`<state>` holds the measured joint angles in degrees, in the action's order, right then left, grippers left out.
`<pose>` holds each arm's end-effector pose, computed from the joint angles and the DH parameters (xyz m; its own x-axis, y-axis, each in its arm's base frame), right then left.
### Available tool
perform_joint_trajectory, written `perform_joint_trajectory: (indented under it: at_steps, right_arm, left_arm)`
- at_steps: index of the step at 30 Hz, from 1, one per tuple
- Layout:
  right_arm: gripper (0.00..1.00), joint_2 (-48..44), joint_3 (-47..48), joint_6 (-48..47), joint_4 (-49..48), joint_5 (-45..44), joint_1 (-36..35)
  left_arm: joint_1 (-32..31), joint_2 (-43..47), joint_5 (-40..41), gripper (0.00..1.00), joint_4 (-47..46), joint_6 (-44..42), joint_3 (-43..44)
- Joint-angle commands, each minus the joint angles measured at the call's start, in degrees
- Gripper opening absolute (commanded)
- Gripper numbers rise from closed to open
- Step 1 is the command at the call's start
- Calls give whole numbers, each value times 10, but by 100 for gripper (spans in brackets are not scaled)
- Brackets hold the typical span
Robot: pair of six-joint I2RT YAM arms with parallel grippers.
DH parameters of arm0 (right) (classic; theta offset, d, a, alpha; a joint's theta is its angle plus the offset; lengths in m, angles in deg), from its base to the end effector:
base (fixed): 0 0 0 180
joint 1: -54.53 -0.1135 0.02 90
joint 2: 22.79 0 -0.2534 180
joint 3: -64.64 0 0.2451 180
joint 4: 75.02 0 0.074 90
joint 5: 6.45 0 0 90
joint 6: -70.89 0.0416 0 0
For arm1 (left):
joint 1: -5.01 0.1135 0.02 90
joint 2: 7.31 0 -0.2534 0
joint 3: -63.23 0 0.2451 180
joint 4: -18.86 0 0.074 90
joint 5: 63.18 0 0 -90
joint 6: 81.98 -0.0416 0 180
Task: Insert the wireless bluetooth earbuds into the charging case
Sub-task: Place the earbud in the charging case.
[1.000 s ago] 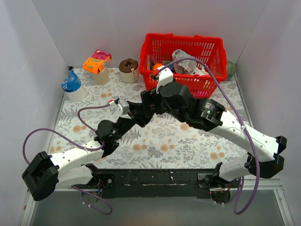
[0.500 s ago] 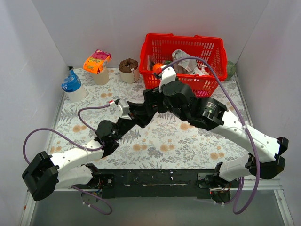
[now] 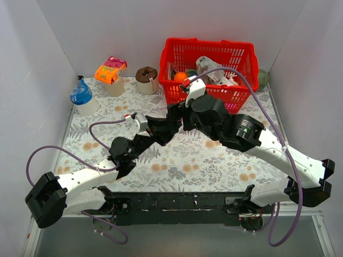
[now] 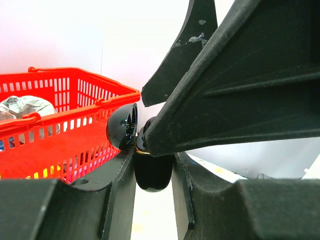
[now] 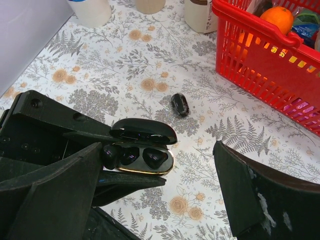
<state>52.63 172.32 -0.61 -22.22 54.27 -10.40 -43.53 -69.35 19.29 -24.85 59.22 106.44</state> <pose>0.1315 0.2330 0.4509 -0.3301 -0.0525 -0.9425 -0.5180 0.8447 0.1344 0.1533 -0.1818 0.3067 -0.4658 -0.6397 -0.6114 0.7320 0.1097 -0.6725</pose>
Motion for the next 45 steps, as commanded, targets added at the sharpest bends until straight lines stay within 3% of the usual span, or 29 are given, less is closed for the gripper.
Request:
perform_joint_trajectory:
  at_steps: [1, 32, 45]
  right_arm:
    - [98, -31, -7, -5, -2, -21, 6]
    - [98, -68, -29, -17, 0, -32, 10]
    - [98, -81, -43, -36, -62, 50, 10]
  left_arm:
    - [3, 13, 12, 0, -28, 3, 23]
    - [3, 24, 0, 0, -22, 14, 26]
    - [3, 21, -5, 0, -17, 13, 29]
